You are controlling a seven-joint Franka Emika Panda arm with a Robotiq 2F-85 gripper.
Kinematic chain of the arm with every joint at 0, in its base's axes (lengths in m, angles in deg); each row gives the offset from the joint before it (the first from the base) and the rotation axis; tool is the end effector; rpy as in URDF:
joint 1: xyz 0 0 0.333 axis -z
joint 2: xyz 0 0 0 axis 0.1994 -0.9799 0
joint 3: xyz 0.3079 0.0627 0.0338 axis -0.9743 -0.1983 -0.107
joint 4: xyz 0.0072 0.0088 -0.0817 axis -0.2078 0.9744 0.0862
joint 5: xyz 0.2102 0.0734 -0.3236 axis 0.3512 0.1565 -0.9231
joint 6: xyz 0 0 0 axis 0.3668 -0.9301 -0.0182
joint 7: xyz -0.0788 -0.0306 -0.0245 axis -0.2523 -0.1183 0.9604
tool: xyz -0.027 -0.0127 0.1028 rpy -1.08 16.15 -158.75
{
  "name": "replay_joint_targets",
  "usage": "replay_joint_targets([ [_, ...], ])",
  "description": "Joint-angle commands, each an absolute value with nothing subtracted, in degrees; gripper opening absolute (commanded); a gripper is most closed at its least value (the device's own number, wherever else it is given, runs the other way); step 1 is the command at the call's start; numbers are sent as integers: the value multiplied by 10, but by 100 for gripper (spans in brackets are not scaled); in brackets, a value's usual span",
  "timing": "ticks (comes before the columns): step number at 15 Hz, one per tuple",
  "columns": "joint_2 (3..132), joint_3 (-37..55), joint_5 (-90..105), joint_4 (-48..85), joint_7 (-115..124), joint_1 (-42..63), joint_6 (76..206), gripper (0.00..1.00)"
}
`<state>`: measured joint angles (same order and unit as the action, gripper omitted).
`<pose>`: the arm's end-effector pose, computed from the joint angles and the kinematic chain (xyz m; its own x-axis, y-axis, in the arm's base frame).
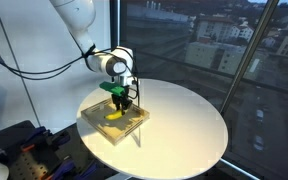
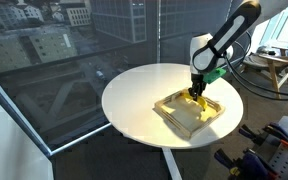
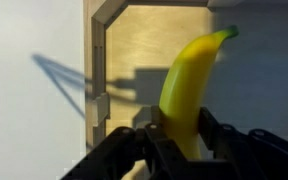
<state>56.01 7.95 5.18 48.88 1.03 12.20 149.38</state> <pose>0.5514 -0.0358 0.1612 0.9904 -0.0089 -0.1381 0.0008 -0.9976 0.0699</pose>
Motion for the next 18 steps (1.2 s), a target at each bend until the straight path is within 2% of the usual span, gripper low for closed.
replay_joint_targets([
  [1, 552, 86, 46, 478, 24, 116, 1498, 16],
  [4, 550, 86, 47, 477, 23, 117, 1498, 16],
  [5, 549, 86, 47, 478, 23, 117, 1498, 65],
  [6, 549, 86, 48, 478, 22, 117, 1497, 66],
  [10, 550, 86, 47, 478, 23, 116, 1497, 97],
  [11, 550, 86, 47, 478, 23, 116, 1496, 100],
  [18, 560, 84, 50, 484, 21, 117, 1490, 100],
])
